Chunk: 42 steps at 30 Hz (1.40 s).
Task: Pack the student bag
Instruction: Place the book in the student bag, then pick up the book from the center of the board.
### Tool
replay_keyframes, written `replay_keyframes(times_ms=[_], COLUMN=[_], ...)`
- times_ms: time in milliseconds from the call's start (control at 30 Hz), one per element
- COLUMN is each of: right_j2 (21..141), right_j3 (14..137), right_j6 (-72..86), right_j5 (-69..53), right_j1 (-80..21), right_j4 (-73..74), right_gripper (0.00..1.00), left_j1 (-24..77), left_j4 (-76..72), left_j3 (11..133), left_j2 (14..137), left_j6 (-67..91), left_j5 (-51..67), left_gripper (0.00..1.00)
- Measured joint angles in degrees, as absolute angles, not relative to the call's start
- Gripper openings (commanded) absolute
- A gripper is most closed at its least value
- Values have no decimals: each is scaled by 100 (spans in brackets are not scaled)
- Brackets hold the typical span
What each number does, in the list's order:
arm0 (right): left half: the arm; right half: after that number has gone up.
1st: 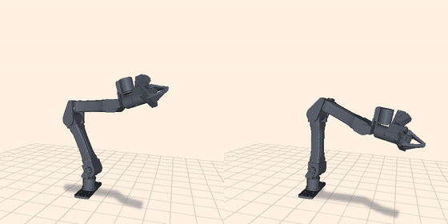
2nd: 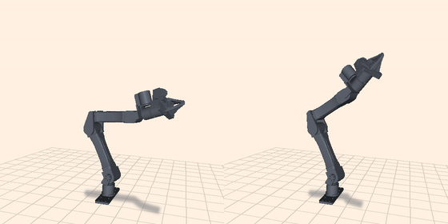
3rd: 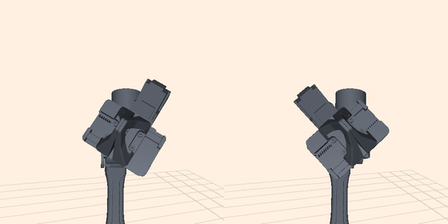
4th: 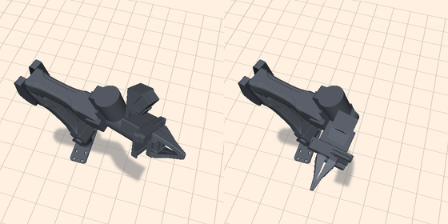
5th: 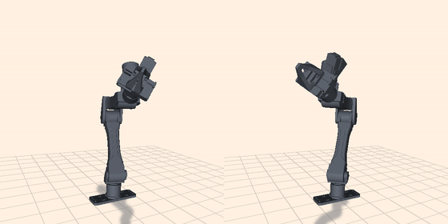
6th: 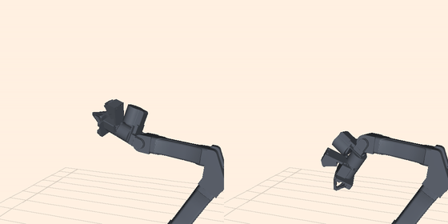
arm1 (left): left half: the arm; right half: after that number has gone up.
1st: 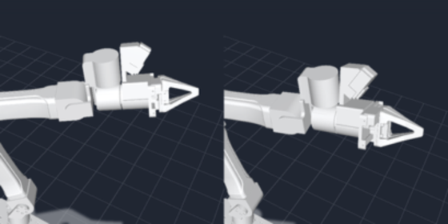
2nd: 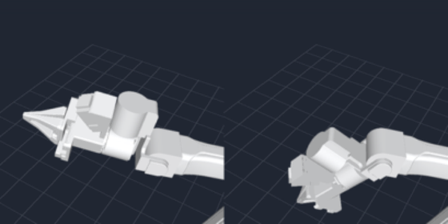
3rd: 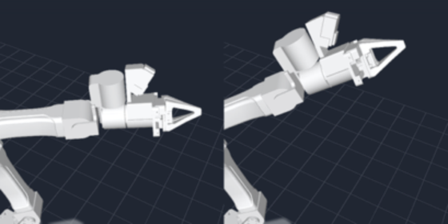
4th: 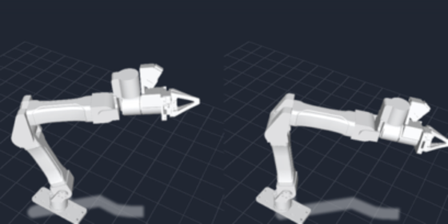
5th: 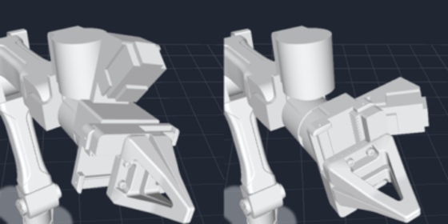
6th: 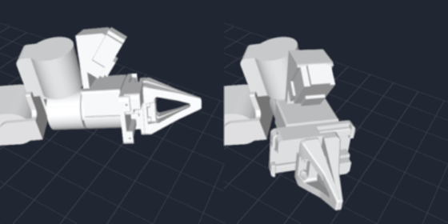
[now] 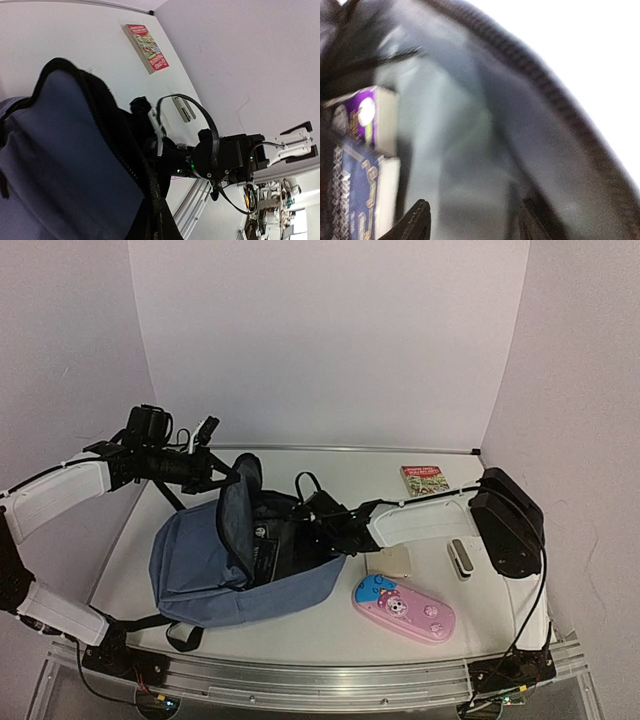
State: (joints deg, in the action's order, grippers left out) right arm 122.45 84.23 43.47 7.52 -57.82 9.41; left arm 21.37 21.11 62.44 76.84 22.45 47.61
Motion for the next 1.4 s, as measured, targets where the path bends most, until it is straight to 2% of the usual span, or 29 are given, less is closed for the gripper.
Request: replay_keyframes(times_ms=[200, 433, 567, 700, 767, 900, 1000, 1100, 1233, 1333, 1400], right_j2=[11985, 11293, 11014, 10565, 10267, 9518, 8977, 8558, 8274, 8277, 8353], right_j3=[8143, 7532, 7522, 7522, 7524, 7556, 7582, 7658, 7887, 8037, 8105], right_j6=[4486, 4556, 4344, 3985, 3808, 3471, 3341, 3247, 3122, 3005, 2890], right_j5=[1483, 1875, 1824, 1390, 1074, 448, 228, 306, 676, 927, 1091], right_j1=[-5589, -5215, -5142, -5157, -5169, -5193, -5207, -5217, -5116, -4686, -4275], right_j4=[1439, 1848, 1903, 1871, 1802, 1685, 1630, 1684, 1975, 2315, 2566], right_gripper=[65, 66, 70, 77, 82, 86, 93, 98, 98, 98, 98], left_j1=[2137, 2131, 2132, 2132, 2132, 2134, 2132, 2130, 2121, 2006, 1857], left_j4=[1861, 1494, 1401, 1086, 964, 763, 696, 722, 1017, 1531, 1868], left_j3=[5516, 3971, 3453, 3168, 3158, 3159, 3159, 3166, 3306, 3647, 3976], left_j2=[6996, 6046, 6105, 6261, 6406, 6902, 7167, 7231, 7070, 6657, 6434], left_j6=[3113, 4156, 4490, 4692, 4703, 4717, 4712, 4772, 4753, 4565, 4390], left_j5=[3779, 2898, 2689, 2673, 2664, 2591, 2381, 2188, 1903, 1746, 1724], left_gripper=[0, 0, 0, 1, 5, 25, 43, 62, 84, 91, 93])
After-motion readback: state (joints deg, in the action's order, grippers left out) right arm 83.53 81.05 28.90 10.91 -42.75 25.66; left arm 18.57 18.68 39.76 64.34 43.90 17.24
